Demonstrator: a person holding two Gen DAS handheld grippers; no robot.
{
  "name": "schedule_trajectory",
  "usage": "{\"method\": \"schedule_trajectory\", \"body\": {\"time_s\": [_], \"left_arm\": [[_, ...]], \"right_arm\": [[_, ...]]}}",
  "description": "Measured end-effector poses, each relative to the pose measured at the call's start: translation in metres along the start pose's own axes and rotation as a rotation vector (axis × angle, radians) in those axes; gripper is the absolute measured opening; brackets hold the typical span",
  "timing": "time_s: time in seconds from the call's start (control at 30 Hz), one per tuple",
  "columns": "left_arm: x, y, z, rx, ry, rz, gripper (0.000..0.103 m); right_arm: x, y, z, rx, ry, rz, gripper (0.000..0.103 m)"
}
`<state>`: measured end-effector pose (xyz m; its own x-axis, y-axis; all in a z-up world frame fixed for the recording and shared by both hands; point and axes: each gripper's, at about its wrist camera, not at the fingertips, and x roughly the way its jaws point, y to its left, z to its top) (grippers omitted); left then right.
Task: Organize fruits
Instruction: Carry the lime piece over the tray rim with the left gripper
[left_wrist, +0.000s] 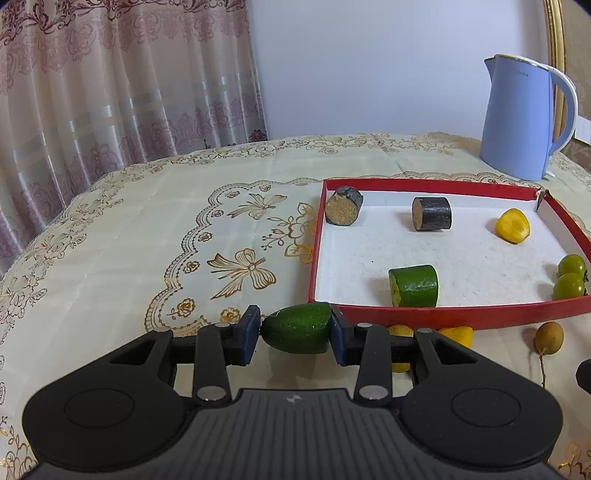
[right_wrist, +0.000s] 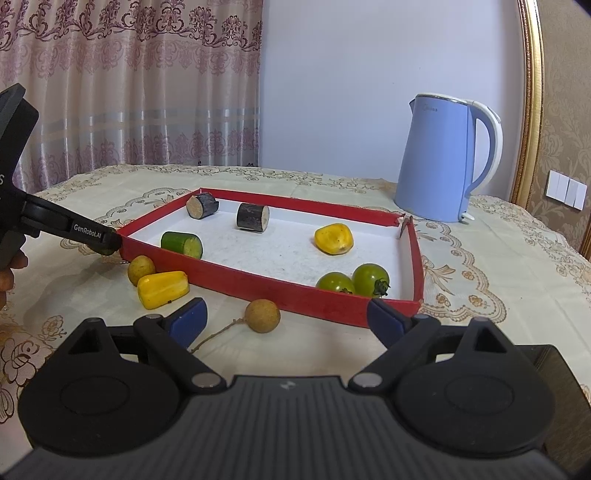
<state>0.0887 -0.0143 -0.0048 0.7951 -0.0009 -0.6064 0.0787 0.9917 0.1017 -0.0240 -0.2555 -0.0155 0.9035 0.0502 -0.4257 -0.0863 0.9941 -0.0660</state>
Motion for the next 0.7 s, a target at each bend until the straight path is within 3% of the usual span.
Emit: {"method": "schedule_trajectory", "body": {"time_s": [0.7], "left_arm": [[-0.019, 0.001, 0.011, 0.013, -0.073, 0.019, 0.038]], "right_arm": [[-0.001, 0.001, -0.002, 0.003, 0.001, 0.002, 0.093]]}}
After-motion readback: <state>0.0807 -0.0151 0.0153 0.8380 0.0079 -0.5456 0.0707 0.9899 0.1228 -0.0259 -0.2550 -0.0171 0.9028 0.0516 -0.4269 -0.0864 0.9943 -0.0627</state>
